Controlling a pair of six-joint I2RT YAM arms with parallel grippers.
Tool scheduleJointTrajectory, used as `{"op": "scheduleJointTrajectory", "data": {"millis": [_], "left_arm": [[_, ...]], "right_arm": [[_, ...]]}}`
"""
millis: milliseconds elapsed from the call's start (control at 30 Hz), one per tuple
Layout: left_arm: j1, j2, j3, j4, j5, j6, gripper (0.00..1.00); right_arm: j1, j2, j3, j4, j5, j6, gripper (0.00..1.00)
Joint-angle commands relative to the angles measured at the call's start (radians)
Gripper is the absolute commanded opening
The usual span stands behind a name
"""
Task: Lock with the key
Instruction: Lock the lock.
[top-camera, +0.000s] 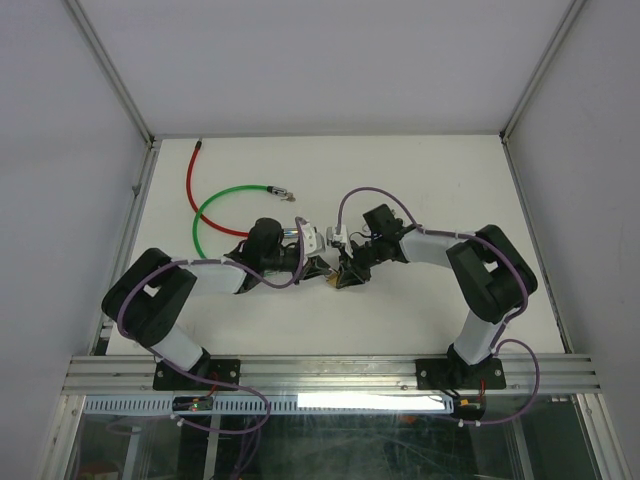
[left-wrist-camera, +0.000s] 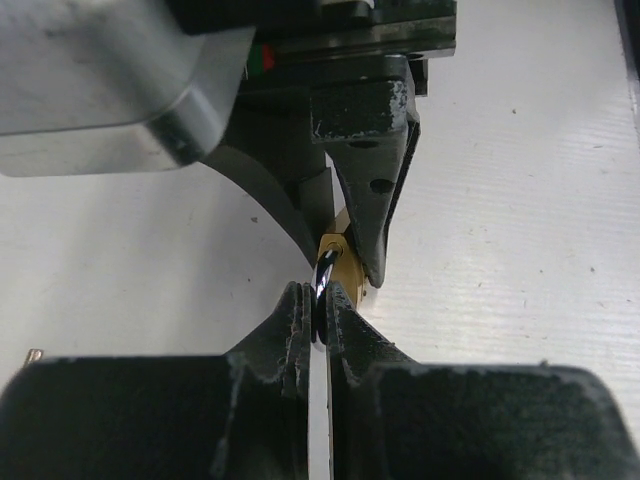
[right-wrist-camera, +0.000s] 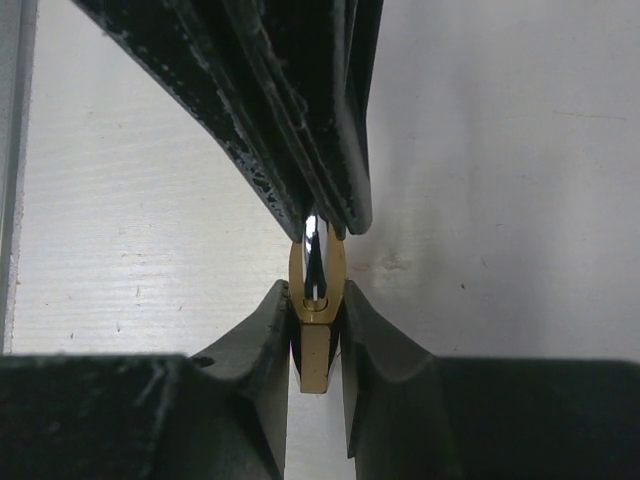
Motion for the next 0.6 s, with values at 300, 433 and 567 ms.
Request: {"op": "scheduleJointTrajectory", "data": {"millis": [300,433,567], "left_arm": [[-0.178,0.207,-0.096,0.179,0.011,-0.060,0.00],[-0.180,0.217,-0.113,0.195,0.008,-0.084,0.00],[-0.186,0.230,-0.113,0.196,0.013,-0.112,0.00]], "right_arm": [[0.087,0.086,0.003,0.163,0.036,-0.061,0.00],[0.078,0.085,0.003,0.160,0.036,-0.057,0.00],[0.052,0.076,-0.006,0.171,0.040,-0.051,0.00]]}}
